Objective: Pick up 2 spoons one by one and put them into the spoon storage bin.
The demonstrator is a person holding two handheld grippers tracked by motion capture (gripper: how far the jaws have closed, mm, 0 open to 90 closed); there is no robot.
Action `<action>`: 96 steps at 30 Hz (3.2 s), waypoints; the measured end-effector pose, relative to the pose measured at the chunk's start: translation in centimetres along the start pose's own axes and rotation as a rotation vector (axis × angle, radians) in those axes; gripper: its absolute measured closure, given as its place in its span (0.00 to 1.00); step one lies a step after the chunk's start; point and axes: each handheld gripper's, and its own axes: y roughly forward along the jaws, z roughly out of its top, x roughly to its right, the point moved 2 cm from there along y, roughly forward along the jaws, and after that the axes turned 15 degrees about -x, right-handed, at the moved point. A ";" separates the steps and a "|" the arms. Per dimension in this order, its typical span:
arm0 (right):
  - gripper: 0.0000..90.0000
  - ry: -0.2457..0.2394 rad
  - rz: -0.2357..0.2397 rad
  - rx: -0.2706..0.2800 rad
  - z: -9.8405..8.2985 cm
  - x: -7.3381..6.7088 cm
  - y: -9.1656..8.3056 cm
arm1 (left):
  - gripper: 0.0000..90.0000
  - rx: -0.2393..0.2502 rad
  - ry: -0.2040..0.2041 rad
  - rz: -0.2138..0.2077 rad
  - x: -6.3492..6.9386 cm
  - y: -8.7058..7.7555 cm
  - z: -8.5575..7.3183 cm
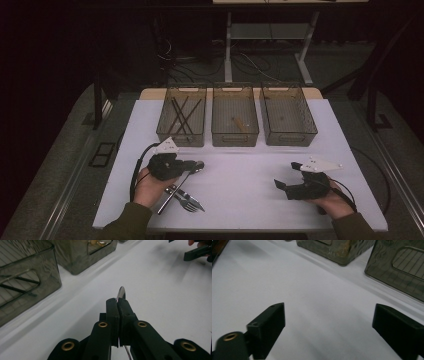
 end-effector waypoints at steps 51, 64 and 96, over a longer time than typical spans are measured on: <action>0.12 -0.057 0.046 0.005 0.3 0.1 0.1 | 0.98 0.153 0.061 -0.046 -2.8 1.4 13.0; 0.12 -0.048 0.047 0.011 0.3 0.1 0.0 | 0.98 0.127 0.062 0.017 -4.2 3.1 17.4; 0.12 -0.040 0.059 0.046 0.3 0.2 -0.7 | 0.98 0.059 0.076 0.184 -8.6 9.7 24.6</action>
